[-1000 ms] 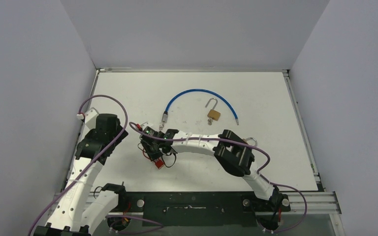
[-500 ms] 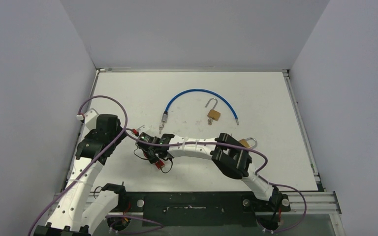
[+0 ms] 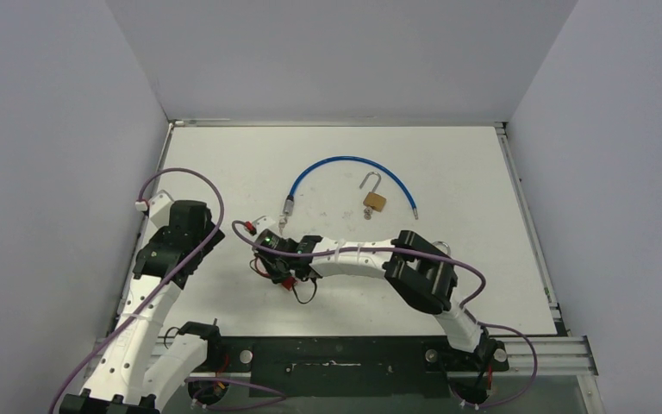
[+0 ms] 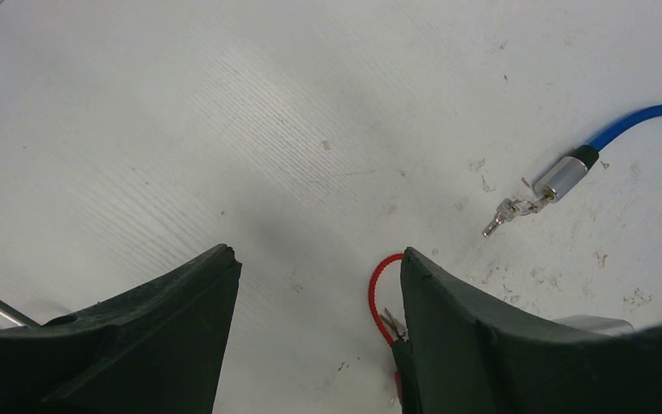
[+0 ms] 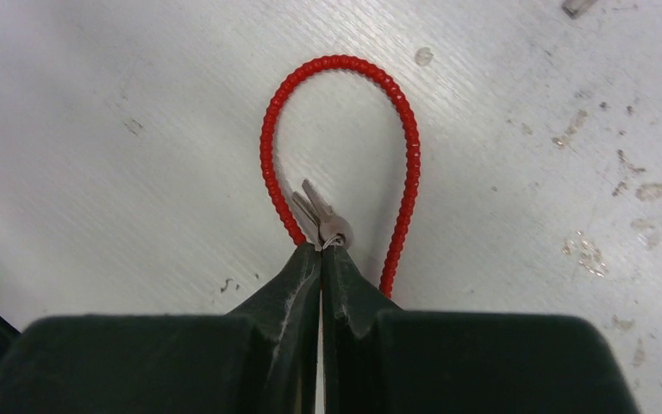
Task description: Unlock with the key
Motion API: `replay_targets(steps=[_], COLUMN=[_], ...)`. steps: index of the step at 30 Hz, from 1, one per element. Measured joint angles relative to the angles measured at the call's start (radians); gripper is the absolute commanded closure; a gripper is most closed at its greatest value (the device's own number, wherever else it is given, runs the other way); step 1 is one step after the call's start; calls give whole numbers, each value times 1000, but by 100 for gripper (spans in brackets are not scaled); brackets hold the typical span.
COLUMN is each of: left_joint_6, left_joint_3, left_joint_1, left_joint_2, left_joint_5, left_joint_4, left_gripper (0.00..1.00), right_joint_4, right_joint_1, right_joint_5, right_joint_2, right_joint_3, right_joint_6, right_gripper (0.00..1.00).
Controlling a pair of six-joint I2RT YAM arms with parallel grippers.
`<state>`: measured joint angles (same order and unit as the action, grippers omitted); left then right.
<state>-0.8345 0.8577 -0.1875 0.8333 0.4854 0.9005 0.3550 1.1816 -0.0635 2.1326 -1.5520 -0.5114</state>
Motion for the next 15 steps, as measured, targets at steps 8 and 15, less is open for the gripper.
replay_targets(steps=[8, 15], left_joint_6=[-4, -24], left_joint_3=[-12, -40], left_joint_1=[0, 0], left_joint_2=[0, 1], left_joint_5=[-35, -98], left_joint_4=[-9, -28], left_gripper=[34, 32], right_joint_4=[-121, -220], right_joint_1=[-23, -61], right_joint_5=[3, 16], right_joint_2=[-156, -225], right_joint_3=[177, 259], right_joint_6=[2, -24], right_gripper=[100, 100])
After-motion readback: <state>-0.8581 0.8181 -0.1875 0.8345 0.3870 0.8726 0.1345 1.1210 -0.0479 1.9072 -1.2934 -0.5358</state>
